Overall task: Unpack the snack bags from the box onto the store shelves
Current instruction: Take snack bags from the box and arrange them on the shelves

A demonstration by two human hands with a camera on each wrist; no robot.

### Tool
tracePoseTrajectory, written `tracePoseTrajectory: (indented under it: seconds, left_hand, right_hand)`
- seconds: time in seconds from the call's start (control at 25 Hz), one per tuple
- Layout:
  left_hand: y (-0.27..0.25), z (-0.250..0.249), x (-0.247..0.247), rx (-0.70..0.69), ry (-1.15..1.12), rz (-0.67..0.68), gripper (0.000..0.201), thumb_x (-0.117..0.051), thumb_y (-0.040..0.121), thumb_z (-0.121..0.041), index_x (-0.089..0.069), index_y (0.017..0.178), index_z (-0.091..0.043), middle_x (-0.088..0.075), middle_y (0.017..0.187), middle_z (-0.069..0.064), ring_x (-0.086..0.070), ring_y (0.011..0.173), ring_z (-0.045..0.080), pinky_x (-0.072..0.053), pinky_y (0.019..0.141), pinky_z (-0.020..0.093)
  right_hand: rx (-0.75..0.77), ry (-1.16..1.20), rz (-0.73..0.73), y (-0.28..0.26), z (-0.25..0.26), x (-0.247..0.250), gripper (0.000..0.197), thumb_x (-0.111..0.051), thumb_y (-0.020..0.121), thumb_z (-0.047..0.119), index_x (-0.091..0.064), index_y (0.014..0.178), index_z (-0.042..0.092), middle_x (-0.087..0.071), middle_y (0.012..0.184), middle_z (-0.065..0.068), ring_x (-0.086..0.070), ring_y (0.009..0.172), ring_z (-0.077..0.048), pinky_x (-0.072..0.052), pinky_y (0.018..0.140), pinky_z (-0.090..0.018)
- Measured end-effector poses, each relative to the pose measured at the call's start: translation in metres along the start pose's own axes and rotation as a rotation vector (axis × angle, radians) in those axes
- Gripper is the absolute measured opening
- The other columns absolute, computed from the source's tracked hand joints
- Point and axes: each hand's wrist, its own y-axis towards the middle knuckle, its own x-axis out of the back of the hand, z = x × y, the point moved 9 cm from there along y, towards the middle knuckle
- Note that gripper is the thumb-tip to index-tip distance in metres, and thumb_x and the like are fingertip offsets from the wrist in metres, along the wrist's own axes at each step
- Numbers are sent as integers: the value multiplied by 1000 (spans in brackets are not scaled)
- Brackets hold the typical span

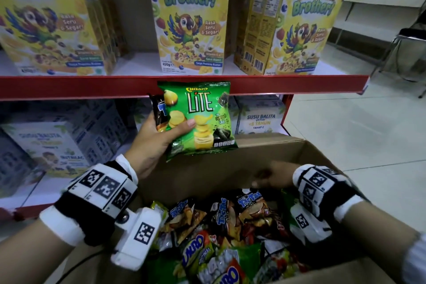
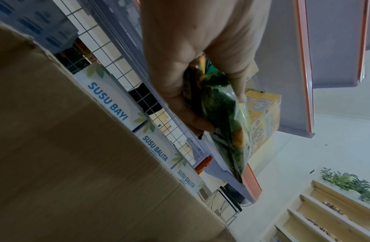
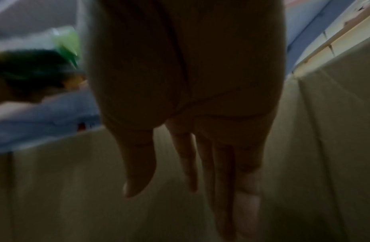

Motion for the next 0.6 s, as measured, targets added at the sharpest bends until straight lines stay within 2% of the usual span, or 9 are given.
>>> tracePoseTrajectory:
  seconds: [0.12,0.24,0.32,0.48,0.6]
  left_hand:
    - [0,2,-3,2,-7,18,72,-77,59,-27,-52,125,-14,-67,118,10,-65,109,24,-47,101,44]
    - [1,1,-4,-2,0,31,70,-80,54,-31,-56,119,-21,-70,114,3,-67,106,21,-49,97,39]
    - [1,1,-2,0,6,31,67,-80,52,-33,-57,114,-24,-72,110,0,-68,103,18,-51,93,37]
    - [1,3,3,-3,27,17,60,-80,51,-34,-59,107,-29,-73,107,-2,-68,102,17,-51,94,37]
    - [2,5,4,-5,22,14,63,-81,50,-35,-58,108,-30,-70,113,2,-66,108,21,-47,100,43]
  right_hand:
    - [-133,-114,56,28,-28,-29,48,-58,89,45,-56,128,16,-58,129,-5,-54,115,-20,-41,89,-24]
    - [-193,-18,28,49,-43,-45,48,-56,92,38,-54,132,13,-56,132,-9,-54,118,-23,-42,98,-28]
    - [-231,70,6,57,-52,-55,46,-57,91,35,-55,130,11,-58,130,-11,-56,114,-23,-44,96,-27]
    - [-274,137,14,62,-62,-83,41,-65,84,35,-64,115,9,-66,112,-11,-63,97,-24,-45,74,-25]
    - [-237,77,73,62,-60,-103,49,-72,76,39,-64,117,14,-67,109,-6,-64,92,-20,-52,77,-28]
